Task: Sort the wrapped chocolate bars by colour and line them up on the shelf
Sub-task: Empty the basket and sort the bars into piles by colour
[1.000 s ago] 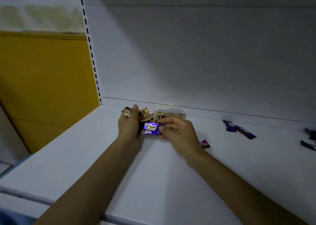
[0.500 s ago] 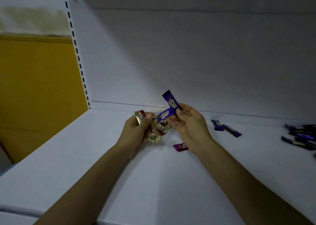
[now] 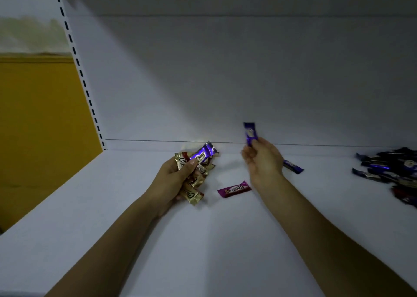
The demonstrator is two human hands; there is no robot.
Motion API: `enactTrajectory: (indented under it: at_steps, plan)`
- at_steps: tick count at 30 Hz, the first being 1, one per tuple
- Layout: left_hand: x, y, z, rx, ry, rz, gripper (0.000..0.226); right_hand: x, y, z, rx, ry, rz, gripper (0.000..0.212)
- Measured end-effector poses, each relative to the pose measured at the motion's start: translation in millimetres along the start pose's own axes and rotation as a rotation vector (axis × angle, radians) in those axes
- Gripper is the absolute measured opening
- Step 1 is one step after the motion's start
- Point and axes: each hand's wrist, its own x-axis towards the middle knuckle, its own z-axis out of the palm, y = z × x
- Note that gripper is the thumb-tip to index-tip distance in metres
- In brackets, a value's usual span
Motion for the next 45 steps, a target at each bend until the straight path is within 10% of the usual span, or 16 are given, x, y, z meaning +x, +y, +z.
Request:
enactTrajectory:
  at_steps: [5, 9, 16, 21, 25, 34, 38, 45]
  plan:
    - [0, -3, 0, 0.021, -0.005, 0.017, 0.020, 19, -10, -24, -0.083, 0.385, -0.175, 0.021]
    - [0, -2, 1, 0.022, -0.002, 0.030, 0.019, 5, -4, -13, -0.018, 0.180, -0.046, 0.034]
    - [-1, 0, 1, 0.088, 0.009, 0.083, 0.014, -41, 22, 12, -0.818, -0.496, -0.121, 0.022]
    - [4, -3, -2, -0.001, 0.104, 0.025, 0.015, -24, 6, 6, -0.729, -0.247, -0.344, 0.006]
    - [5, 0, -4, -0.132, 0.099, -0.042, 0.014, 5, -16, -17, -1.267, 0.057, -0.834, 0.026]
    - [2, 5, -7, -0.203, 0.205, -0.066, 0.015, 24, -26, -39, -2.131, 0.124, -0.582, 0.048]
    - [3, 5, -9, -0.198, 0.237, -0.041, 0.016, 7, -14, -26, -1.783, -0.072, -0.684, 0.042]
    - [-2, 12, -6, -0.273, 0.174, 0.040, 0.020, -62, 20, 19, -0.841, -0.845, -0.179, 0.020]
